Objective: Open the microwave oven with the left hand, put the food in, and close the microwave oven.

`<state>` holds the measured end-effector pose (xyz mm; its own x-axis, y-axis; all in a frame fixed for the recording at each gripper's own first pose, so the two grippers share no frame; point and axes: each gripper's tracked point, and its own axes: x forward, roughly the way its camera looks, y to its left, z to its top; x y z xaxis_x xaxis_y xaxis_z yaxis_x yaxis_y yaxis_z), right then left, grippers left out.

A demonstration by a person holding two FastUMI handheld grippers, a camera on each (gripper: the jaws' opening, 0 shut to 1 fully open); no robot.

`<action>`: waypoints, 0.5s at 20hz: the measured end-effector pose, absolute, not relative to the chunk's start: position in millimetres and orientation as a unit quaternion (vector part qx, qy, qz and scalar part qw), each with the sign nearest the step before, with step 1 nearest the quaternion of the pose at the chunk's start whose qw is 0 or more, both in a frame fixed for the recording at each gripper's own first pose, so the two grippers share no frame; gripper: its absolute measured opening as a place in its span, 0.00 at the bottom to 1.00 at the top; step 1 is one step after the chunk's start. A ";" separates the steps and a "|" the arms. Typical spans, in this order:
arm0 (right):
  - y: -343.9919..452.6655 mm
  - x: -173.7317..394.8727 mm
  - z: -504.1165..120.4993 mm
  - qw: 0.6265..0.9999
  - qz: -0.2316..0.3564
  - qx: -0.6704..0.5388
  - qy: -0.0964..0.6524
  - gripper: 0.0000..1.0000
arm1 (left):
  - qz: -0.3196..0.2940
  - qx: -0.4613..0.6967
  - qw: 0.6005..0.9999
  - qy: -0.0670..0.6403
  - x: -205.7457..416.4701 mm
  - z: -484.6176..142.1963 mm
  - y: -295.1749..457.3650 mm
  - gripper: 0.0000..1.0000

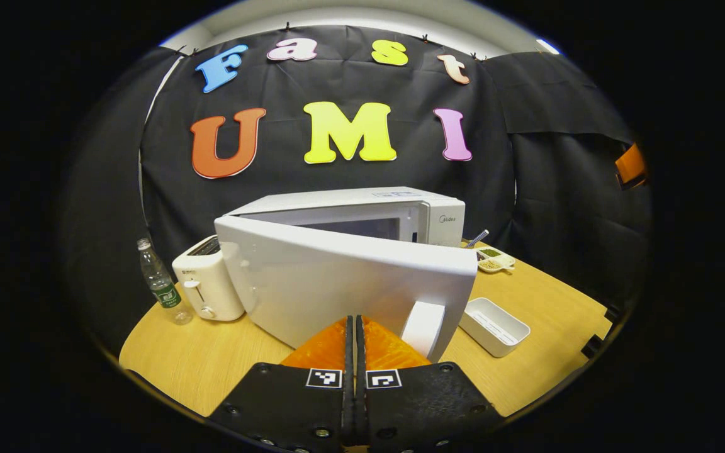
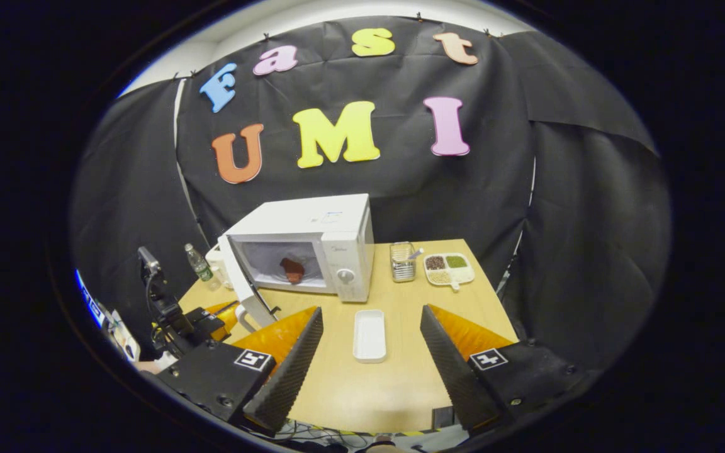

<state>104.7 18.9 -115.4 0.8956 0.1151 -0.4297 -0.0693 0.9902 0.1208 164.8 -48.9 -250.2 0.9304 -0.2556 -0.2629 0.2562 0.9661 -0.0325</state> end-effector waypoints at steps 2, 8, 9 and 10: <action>10.9 112.6 -114.7 0.973 0.044 0.051 0.223 0.99 | -0.135 -0.001 0.982 0.133 176.9 -249.0 -60.7 0.00; -13.5 130.9 -114.8 0.973 0.030 0.057 0.220 0.91 | -0.149 0.001 0.980 0.135 213.5 -252.5 -94.2 0.00; -17.8 133.1 -115.1 0.973 0.027 0.056 0.220 0.91 | -0.152 -0.001 0.979 0.135 219.3 -252.5 -100.5 0.00; -22.3 134.3 -116.3 0.973 0.024 0.054 0.221 0.91 | -0.154 0.002 0.979 0.135 226.3 -253.6 -106.5 0.00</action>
<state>134.3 -22.3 -116.3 0.9011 0.0705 -0.4278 -0.0226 0.9930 0.1161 226.3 -106.5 -253.6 0.9161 -0.3008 -0.2651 0.3018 0.9526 -0.0382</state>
